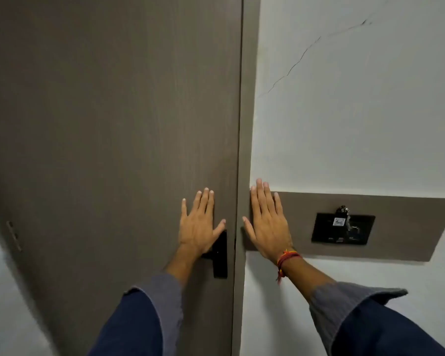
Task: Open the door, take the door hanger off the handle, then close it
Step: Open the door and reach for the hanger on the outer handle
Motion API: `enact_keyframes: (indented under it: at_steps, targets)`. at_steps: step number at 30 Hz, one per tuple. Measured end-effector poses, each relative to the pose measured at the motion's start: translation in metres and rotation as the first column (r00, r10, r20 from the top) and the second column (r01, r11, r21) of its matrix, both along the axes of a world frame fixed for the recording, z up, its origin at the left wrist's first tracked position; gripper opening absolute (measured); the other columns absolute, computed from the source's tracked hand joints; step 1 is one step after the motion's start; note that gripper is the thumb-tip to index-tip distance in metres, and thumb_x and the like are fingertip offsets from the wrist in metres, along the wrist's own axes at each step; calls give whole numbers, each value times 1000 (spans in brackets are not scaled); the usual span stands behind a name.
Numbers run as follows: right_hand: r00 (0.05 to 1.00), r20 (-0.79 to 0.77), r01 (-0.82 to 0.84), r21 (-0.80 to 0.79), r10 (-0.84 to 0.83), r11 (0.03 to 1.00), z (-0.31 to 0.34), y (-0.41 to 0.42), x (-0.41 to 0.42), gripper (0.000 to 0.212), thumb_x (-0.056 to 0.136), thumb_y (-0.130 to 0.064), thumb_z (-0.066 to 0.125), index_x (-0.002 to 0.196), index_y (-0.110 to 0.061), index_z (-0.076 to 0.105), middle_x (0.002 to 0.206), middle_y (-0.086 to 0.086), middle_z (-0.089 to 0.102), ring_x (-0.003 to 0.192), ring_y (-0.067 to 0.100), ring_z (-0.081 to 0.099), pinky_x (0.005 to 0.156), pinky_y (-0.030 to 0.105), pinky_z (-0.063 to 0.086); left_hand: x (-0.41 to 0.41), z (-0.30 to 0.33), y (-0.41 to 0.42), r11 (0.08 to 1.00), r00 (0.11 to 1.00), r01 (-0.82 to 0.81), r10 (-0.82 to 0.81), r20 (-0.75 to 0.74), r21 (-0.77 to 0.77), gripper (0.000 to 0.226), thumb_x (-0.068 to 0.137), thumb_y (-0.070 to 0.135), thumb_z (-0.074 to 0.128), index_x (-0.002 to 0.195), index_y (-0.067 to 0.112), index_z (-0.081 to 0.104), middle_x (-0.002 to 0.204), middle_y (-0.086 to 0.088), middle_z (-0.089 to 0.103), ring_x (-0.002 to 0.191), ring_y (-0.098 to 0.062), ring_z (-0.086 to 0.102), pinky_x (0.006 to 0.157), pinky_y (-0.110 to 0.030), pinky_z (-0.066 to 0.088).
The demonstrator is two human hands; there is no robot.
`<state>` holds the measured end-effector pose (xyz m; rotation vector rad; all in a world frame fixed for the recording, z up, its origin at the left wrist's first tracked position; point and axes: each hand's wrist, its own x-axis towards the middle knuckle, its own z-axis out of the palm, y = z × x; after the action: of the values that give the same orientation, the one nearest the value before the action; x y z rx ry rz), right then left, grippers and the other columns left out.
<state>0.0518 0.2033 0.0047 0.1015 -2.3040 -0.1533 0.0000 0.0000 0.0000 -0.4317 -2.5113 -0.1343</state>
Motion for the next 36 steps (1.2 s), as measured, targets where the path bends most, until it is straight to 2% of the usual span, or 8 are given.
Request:
enact_keyframes:
  at_steps: [3, 8, 14, 21, 23, 28, 32, 36]
  targets:
    - [998, 58, 42, -31, -40, 999, -29, 0, -3, 85, 105, -49, 44, 166, -1, 9, 175, 19, -2, 163, 32, 2, 132, 51, 16, 7, -46, 0, 998, 985, -59, 63, 160, -29, 84, 100, 64, 29, 162, 9, 12, 171, -11, 17, 158, -25, 14, 128, -56, 10]
    - [996, 72, 59, -36, -56, 998, -61, 0, -21, 83, 105, -50, 38, 166, -2, 10, 175, 18, 0, 163, 32, 0, 131, 54, 16, 7, -115, -6, 997, 954, -61, 70, 290, -42, 71, 99, 66, 32, 141, 12, 48, 146, -10, 50, 143, -27, 40, 127, -57, 12]
    - [997, -13, 74, 0, -74, 997, -80, 5, -41, 85, 106, -52, 35, 166, -4, -3, 173, 15, -15, 161, 29, -18, 132, 53, 4, -12, -136, 2, 972, 953, -97, 29, 302, 212, 71, 97, 72, 34, 114, 12, 66, 115, -8, 70, 115, -26, 56, 119, -47, 29]
    - [995, -94, 46, 16, -45, 999, -93, 13, -56, 89, 107, -55, 34, 163, -8, -17, 173, 15, -17, 159, 26, -25, 130, 48, -13, -14, -157, 19, 673, 917, -223, -101, 386, 705, 61, 92, 65, 58, 96, 6, 73, 94, -6, 67, 106, -25, 54, 105, -44, 34]
    - [995, -96, 34, 16, -32, 999, -94, 14, -59, 89, 107, -56, 32, 162, -9, -19, 174, 15, -7, 159, 26, -27, 130, 48, -14, -16, -161, 23, 563, 893, -289, -132, 429, 774, 59, 89, 65, 62, 96, 7, 72, 101, -6, 63, 113, -26, 50, 106, -47, 39]
    - [991, -132, 26, 13, -24, 1000, -97, 13, -64, 91, 106, -56, 34, 162, -8, -19, 169, 11, -32, 159, 26, -27, 130, 49, -15, -12, -175, 33, 300, 837, -406, -257, 483, 863, 57, 86, 67, 65, 99, 12, 75, 127, -6, 57, 121, -18, 41, 99, -38, 37]
    - [985, -173, 29, 9, -27, 1000, -98, 14, -68, 95, 105, -57, 40, 163, -7, -17, 170, 10, -32, 159, 26, -27, 129, 49, -15, -2, -179, 31, 242, 850, -386, -281, 445, 890, 53, 87, 63, 67, 71, 12, 64, 110, -8, 61, 115, -32, 56, 105, -45, 45]
    - [988, -150, 29, -22, -32, 999, -98, 8, -67, 98, 104, -58, 42, 162, -8, -18, 169, 10, -33, 158, 26, -28, 129, 49, -19, 9, -175, 21, 352, 828, -354, -313, 465, 867, 59, 90, 65, 61, 74, 9, 66, 90, -20, 67, 105, -41, 64, 105, -54, 48]
